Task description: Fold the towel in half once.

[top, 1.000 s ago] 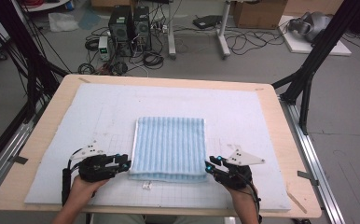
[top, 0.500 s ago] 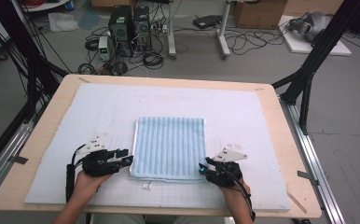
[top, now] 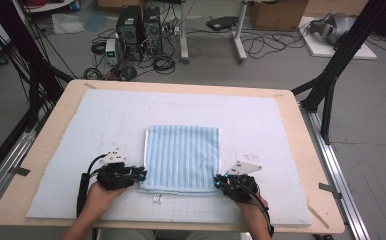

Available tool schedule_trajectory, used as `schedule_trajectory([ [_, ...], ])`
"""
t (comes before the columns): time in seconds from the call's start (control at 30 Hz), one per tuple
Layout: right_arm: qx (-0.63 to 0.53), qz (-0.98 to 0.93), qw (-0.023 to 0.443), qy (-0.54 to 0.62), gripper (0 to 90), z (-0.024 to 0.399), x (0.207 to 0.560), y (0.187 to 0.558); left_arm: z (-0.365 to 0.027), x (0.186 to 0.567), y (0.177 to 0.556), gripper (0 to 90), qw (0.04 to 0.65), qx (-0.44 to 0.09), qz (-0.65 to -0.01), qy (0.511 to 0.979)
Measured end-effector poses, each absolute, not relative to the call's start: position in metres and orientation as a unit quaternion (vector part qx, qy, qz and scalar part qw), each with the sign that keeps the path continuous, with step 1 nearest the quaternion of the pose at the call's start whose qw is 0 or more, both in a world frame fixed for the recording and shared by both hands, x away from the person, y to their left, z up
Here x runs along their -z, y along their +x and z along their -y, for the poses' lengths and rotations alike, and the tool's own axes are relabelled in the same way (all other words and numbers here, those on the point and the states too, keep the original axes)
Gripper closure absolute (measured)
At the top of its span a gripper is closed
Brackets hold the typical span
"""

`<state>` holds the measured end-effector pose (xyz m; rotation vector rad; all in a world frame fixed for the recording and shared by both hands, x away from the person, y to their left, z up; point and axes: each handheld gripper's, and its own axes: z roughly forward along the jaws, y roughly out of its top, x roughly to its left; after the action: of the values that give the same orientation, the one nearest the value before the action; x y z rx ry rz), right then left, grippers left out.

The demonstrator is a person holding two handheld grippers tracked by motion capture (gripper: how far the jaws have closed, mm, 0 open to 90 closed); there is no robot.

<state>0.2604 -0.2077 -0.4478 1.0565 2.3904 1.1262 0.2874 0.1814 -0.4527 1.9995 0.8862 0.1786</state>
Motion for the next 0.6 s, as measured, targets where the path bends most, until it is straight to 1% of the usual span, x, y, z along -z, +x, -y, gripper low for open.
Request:
schedule_trajectory([
  [0.13,-0.399,-0.826,0.153,0.366,82.3,0.208,0.446,0.259,-0.181,0.452,0.285,87.4,0.462,-0.08,-0.353,0.809],
  [0.27,-0.404,-0.824,0.16,0.363,82.1,0.209,0.44,0.257,-0.19,0.45,0.283,87.5,0.503,-0.054,-0.351,0.788],
  [0.47,-0.404,-0.826,0.163,0.356,80.3,0.209,0.432,0.255,-0.198,0.441,0.281,87.5,0.536,-0.038,-0.342,0.771],
  [0.5,-0.402,-0.828,0.165,0.355,78.7,0.208,0.432,0.255,-0.198,0.44,0.281,87.5,0.538,-0.038,-0.342,0.769],
  [0.57,-0.401,-0.827,0.157,0.36,69.9,0.209,0.433,0.256,-0.198,0.44,0.281,87.5,0.539,-0.036,-0.342,0.769],
  [0.6,-0.403,-0.824,0.155,0.368,69.5,0.209,0.433,0.257,-0.198,0.441,0.281,87.4,0.539,-0.037,-0.343,0.769],
])
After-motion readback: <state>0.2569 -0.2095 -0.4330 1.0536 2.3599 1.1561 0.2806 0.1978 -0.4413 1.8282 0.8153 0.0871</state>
